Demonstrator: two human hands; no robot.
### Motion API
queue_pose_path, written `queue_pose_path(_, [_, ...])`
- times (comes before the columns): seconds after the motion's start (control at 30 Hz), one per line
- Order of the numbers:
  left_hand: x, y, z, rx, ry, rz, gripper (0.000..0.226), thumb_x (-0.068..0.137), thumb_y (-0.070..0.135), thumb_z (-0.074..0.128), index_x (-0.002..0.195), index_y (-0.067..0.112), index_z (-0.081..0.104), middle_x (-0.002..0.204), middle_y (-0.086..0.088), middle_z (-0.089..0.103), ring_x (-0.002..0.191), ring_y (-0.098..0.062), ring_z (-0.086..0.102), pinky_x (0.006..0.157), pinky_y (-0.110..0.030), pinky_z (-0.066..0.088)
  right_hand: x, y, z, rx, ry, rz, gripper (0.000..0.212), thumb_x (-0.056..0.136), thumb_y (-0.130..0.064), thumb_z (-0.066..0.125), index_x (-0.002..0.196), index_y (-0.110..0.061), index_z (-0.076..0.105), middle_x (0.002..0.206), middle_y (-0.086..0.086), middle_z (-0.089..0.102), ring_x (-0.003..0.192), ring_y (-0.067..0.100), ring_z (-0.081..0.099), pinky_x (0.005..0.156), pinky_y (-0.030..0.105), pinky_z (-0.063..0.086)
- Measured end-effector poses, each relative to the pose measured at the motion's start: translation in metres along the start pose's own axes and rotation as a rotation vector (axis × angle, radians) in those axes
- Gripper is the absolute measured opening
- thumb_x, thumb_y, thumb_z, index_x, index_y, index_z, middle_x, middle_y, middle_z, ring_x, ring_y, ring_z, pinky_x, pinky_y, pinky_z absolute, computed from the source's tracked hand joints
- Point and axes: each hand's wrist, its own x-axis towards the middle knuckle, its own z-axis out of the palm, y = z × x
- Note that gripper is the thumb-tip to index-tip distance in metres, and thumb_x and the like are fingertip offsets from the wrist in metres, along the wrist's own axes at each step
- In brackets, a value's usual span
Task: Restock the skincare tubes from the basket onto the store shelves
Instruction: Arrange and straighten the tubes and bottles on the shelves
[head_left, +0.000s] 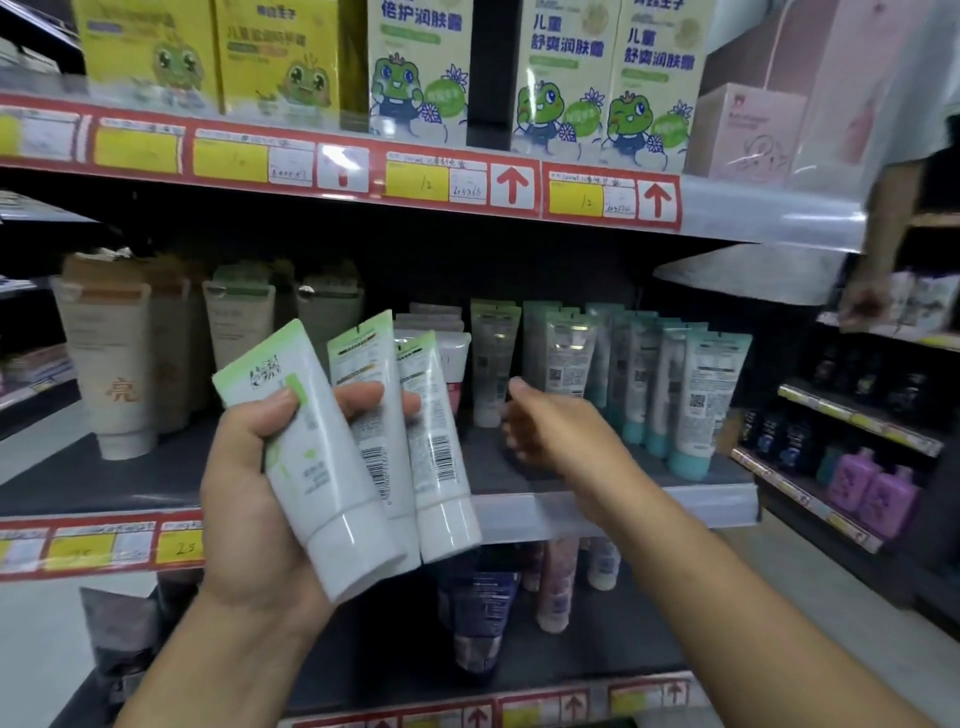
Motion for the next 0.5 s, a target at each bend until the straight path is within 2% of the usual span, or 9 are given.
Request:
queue_pose_path(0.07, [0.001, 0.000, -0.003, 0.022, -0.001, 0.003, 0.044, 0.073, 0.043, 0.051, 0.076, 0.007, 0.075, 0.103, -0.027, 0.071, 0.099, -0.038, 0.069, 0.086, -0.051, 0.054, 0.034, 0.009, 0.015, -0.146, 0.101, -0.021, 0.033, 0.088, -0.037, 0.063, 0.096, -0.006, 0.072, 0.078, 0.002, 0.064, 0.074, 0.020, 0.059, 0.071, 0.031, 0.048])
queue_pose_path(0.13, [0.001, 0.000, -0.004, 0.034, -0.018, 0.003, 0.044, 0.073, 0.043, 0.050, 0.074, 0.007, 0.075, 0.103, -0.027, 0.071, 0.098, -0.038, 0.069, 0.089, -0.052, 0.052, 0.063, 0.015, 0.032, -0.244, 0.114, 0.019, 0.035, 0.086, -0.033, 0.065, 0.105, -0.005, 0.070, 0.092, 0.006, 0.067, 0.087, 0.024, 0.064, 0.078, 0.032, 0.051])
queue_pose_path(0.17, [0.001, 0.000, -0.004, 0.043, -0.031, 0.002, 0.044, 0.073, 0.043, 0.049, 0.074, 0.007, 0.075, 0.103, -0.027, 0.071, 0.097, -0.039, 0.069, 0.087, -0.052, 0.052, 0.076, 0.018, 0.038, -0.269, 0.127, 0.056, 0.038, 0.083, -0.035, 0.067, 0.107, -0.005, 0.069, 0.100, 0.008, 0.070, 0.093, 0.027, 0.066, 0.082, 0.036, 0.054])
queue_pose_path(0.23, [0.002, 0.000, -0.006, 0.053, -0.050, 0.005, 0.044, 0.074, 0.042, 0.048, 0.073, 0.007, 0.075, 0.104, -0.028, 0.070, 0.099, -0.040, 0.068, 0.086, -0.051, 0.053, 0.093, 0.021, 0.047, -0.312, 0.191, 0.112, 0.045, 0.078, -0.039, 0.068, 0.109, -0.007, 0.067, 0.108, 0.012, 0.071, 0.095, 0.030, 0.067, 0.081, 0.038, 0.057])
queue_pose_path(0.33, [0.006, -0.001, -0.009, 0.057, -0.035, 0.001, 0.044, 0.074, 0.041, 0.048, 0.073, 0.006, 0.075, 0.103, -0.029, 0.070, 0.099, -0.041, 0.067, 0.092, -0.053, 0.050, 0.106, 0.024, 0.052, -0.370, 0.271, 0.120, 0.052, 0.079, -0.046, 0.066, 0.117, -0.011, 0.063, 0.115, 0.012, 0.068, 0.101, 0.031, 0.066, 0.072, 0.031, 0.049])
queue_pose_path(0.4, [0.009, -0.003, -0.010, 0.048, -0.034, -0.013, 0.044, 0.074, 0.041, 0.048, 0.073, 0.006, 0.075, 0.103, -0.029, 0.070, 0.099, -0.041, 0.066, 0.097, -0.056, 0.047, 0.110, 0.027, 0.053, -0.389, 0.300, 0.111, 0.048, 0.084, -0.048, 0.062, 0.116, -0.012, 0.064, 0.116, 0.012, 0.068, 0.104, 0.031, 0.065, 0.073, 0.030, 0.045])
queue_pose_path(0.5, [0.013, -0.005, -0.012, 0.042, -0.030, -0.023, 0.045, 0.076, 0.041, 0.047, 0.073, 0.007, 0.076, 0.101, -0.028, 0.071, 0.096, -0.040, 0.068, 0.099, -0.058, 0.045, 0.109, 0.028, 0.054, -0.398, 0.351, 0.092, 0.050, 0.084, -0.049, 0.061, 0.115, -0.010, 0.060, 0.115, 0.013, 0.068, 0.102, 0.033, 0.066, 0.079, 0.035, 0.053])
